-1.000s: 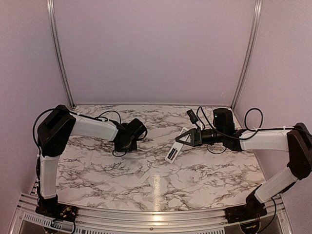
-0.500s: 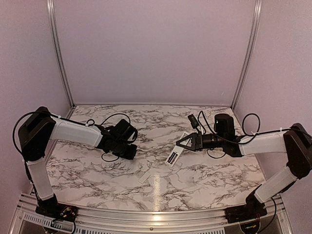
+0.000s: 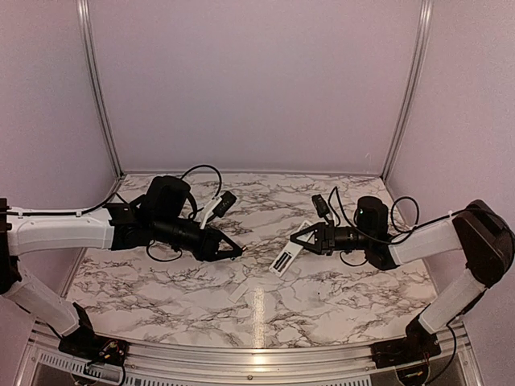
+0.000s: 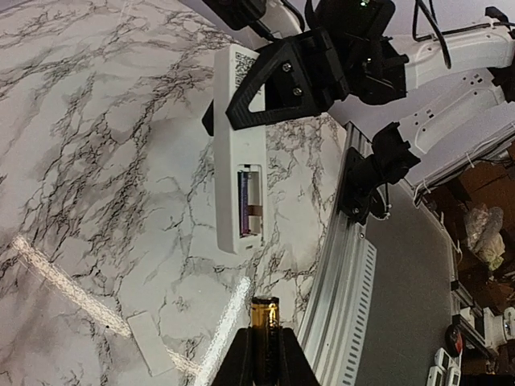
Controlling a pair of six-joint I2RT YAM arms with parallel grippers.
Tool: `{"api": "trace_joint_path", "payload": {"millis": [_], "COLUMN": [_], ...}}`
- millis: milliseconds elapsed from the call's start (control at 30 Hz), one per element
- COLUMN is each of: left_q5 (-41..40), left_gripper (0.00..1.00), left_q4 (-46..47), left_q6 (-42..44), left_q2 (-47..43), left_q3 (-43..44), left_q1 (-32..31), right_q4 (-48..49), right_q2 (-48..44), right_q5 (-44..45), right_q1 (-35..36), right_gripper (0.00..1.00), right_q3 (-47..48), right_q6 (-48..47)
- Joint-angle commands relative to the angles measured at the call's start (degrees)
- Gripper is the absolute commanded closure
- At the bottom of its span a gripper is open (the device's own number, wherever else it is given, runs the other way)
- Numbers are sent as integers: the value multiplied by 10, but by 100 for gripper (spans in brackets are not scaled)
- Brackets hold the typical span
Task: Load the batteries into the remote control
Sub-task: Place the battery in the battery compartment.
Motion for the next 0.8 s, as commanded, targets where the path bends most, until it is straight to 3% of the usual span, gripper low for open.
{"api": "trace_joint_path", "payload": {"millis": [0, 433, 767], "left_q5": [112, 140, 97], "left_gripper": [100, 99, 100], "left_q4": [41, -7, -33], "left_q6": [44, 244, 297], "left_q2": [-37, -91, -108], "left_q3": [-17, -40, -40], "left_q1": [-10, -57, -69], "right_q4": [40, 54, 101], "right_q2": [1, 4, 15], "right_q5": [-9, 6, 27], "right_q1": [0, 29, 57], "right_gripper": [100, 100, 100], "right_q3": [10, 13, 6], "right_q6": [17, 27, 55]}}
